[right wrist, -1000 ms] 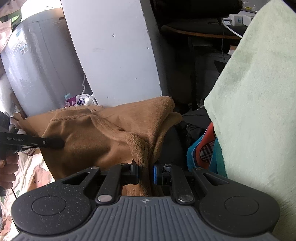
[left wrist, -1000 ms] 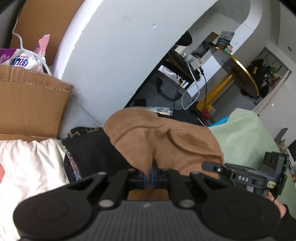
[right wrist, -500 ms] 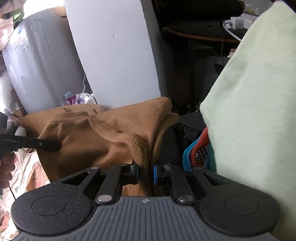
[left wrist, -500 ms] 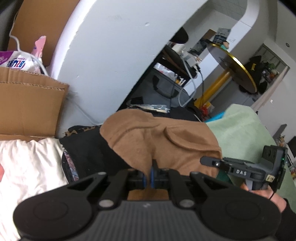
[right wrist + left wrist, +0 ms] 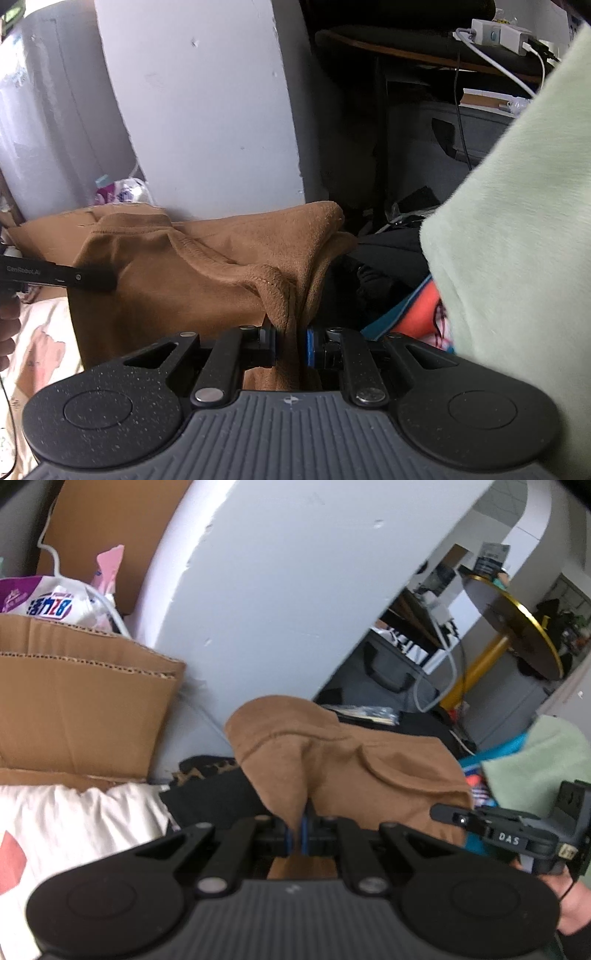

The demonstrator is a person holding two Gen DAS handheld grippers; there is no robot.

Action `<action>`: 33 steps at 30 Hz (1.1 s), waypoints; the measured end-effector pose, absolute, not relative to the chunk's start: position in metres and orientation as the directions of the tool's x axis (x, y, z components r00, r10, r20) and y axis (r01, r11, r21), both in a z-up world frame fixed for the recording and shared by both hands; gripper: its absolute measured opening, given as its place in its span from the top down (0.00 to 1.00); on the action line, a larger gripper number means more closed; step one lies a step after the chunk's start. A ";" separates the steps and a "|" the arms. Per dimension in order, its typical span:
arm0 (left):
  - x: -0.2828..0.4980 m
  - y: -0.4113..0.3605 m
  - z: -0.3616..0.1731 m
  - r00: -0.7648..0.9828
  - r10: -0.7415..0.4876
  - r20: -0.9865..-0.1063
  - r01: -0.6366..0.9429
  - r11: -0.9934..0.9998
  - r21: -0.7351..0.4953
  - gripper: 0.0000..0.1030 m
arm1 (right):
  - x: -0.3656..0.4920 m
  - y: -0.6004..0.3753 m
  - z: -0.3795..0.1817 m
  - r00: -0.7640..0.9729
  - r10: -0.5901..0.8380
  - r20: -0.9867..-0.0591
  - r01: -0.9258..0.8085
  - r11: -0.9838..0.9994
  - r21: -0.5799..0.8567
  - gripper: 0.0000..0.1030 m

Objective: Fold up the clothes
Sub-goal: 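Lower the folded brown shirt onto the clothes stack with both tools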

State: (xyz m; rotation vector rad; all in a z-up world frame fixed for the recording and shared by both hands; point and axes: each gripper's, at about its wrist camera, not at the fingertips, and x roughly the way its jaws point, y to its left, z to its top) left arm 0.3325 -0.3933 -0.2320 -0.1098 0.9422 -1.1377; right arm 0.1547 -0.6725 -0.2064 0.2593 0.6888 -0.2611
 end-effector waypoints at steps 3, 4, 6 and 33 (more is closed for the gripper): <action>0.341 -0.401 -0.240 0.110 -0.804 -0.585 0.719 0.471 -0.511 0.95 | 0.170 -0.678 -0.218 0.722 -0.162 -0.672 0.331 0.935 0.131 0.86; 0.344 -0.403 -0.243 0.112 -0.804 -0.584 0.718 0.472 -0.511 0.95 | 0.174 -0.680 -0.223 0.715 -0.167 -0.678 0.337 0.933 0.125 0.86; 0.351 -0.408 -0.250 0.115 -0.803 -0.584 0.712 0.477 -0.515 0.95 | 0.183 -0.684 -0.231 0.702 -0.178 -0.690 0.347 0.931 0.112 0.86; 0.404 -0.429 -0.302 0.183 -0.736 -0.652 0.543 0.629 -0.556 0.86 | 0.261 -0.703 -0.281 0.601 -0.337 -0.724 0.395 0.914 -0.097 0.73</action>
